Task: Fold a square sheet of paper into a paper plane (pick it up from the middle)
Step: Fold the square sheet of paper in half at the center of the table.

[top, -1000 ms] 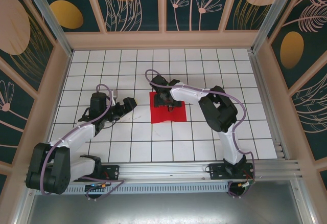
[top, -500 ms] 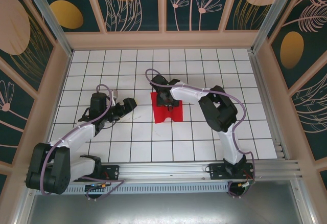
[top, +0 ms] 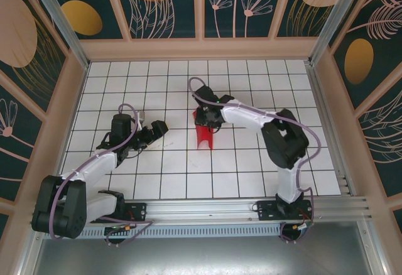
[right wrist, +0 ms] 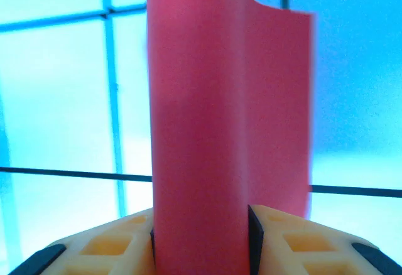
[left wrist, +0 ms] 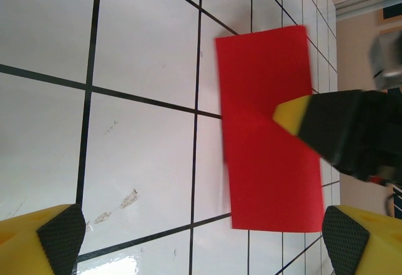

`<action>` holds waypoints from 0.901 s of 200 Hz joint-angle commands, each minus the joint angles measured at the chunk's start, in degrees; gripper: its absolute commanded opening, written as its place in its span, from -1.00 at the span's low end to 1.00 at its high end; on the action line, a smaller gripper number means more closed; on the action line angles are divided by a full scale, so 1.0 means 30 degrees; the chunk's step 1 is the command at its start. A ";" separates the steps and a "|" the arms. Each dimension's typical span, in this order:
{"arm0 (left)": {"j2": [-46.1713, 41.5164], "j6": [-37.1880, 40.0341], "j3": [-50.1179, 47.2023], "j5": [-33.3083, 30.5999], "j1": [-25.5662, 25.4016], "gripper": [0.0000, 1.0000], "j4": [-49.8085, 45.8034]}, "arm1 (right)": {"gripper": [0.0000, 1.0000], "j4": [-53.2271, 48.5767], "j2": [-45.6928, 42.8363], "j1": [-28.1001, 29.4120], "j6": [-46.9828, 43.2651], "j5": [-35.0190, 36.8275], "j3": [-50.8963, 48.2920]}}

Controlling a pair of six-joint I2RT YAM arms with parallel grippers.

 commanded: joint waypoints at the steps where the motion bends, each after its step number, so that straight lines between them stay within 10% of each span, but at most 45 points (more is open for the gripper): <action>1: -0.0272 0.0247 0.0407 -0.0186 -0.0110 0.98 -0.0245 | -0.20 0.4837 -0.2375 -0.0811 0.1644 -0.3875 -0.2164; 96: -0.0323 -0.0204 0.0417 0.0185 -0.0111 0.98 0.0162 | -0.11 1.5527 -0.3566 -0.2467 0.7293 -0.7452 -0.9913; 180: 0.0041 -0.0310 0.0553 0.0870 -0.0116 0.98 0.0560 | 0.23 1.1492 -0.3198 -0.2506 0.5072 -0.5766 -0.9877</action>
